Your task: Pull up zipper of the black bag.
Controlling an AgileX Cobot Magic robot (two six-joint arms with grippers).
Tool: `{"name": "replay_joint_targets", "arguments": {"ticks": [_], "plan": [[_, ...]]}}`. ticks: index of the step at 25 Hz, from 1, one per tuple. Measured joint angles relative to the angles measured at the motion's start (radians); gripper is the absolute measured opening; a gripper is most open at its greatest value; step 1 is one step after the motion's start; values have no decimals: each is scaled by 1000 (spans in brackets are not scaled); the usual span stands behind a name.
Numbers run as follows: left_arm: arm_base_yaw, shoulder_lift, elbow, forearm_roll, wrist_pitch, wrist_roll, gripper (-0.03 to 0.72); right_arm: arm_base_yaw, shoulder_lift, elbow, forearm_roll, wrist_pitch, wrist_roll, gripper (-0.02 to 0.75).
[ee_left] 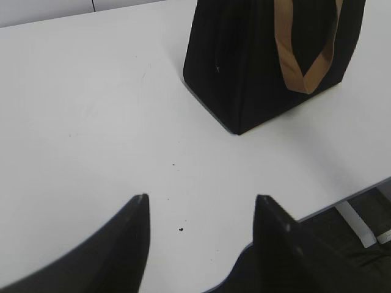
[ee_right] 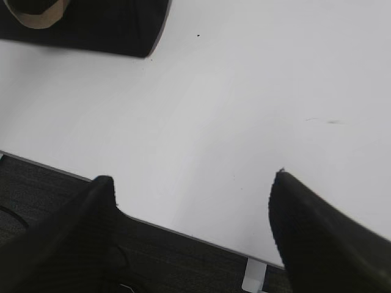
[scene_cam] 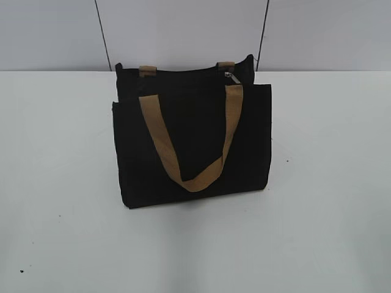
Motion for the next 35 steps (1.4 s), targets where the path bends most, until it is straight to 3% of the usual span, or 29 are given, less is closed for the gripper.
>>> {"name": "replay_joint_targets", "arguments": {"ticks": [9, 12, 19, 25, 35], "plan": [[29, 0, 0, 0, -3, 0, 398, -1, 0, 0, 1, -1, 1, 587], [110, -2, 0, 0, -3, 0, 377, -18, -8, 0, 3, -1, 1, 587], [374, -29, 0, 0, -6, 0, 342, -141, -107, 0, 7, -2, 1, 587], [545, -28, 0, 0, -6, 0, 314, -161, -139, 0, 7, -2, 1, 586], [571, -28, 0, 0, -6, 0, 311, -162, -139, 0, 7, -2, 2, 586]]}}
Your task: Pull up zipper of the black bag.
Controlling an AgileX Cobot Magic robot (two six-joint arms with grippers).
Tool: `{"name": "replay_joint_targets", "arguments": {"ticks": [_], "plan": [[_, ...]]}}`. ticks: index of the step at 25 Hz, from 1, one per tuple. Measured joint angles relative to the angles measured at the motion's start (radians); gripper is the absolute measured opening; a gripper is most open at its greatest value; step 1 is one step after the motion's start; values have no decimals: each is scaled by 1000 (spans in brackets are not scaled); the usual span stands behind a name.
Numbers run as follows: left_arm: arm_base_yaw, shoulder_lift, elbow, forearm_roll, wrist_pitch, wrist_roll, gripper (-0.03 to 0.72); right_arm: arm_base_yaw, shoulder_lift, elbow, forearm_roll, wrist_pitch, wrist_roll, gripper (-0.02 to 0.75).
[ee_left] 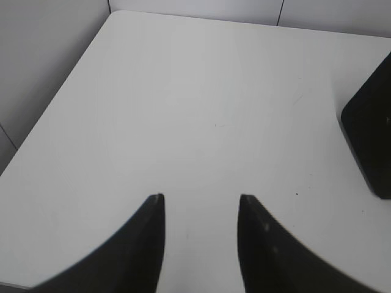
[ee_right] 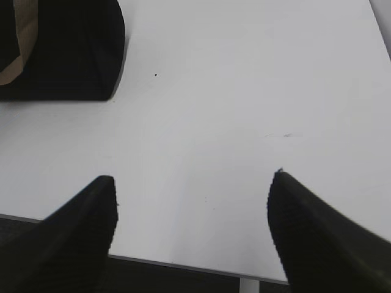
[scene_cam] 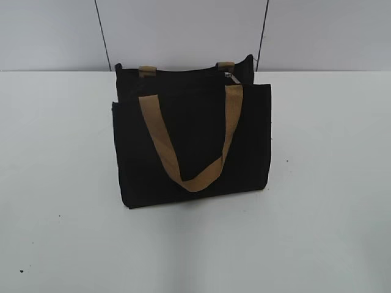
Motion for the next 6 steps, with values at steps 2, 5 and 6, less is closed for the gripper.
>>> {"name": "replay_joint_targets", "arguments": {"ticks": [2, 5, 6], "plan": [[0, 0, 0, 0, 0, 0, 311, 0, 0, 0, 0, 0, 0, 586], [0, 0, 0, 0, 0, 0, 311, 0, -1, 0, 0, 0, 0, 586], [0, 0, 0, 0, 0, 0, 311, 0, -1, 0, 0, 0, 0, 586]]}}
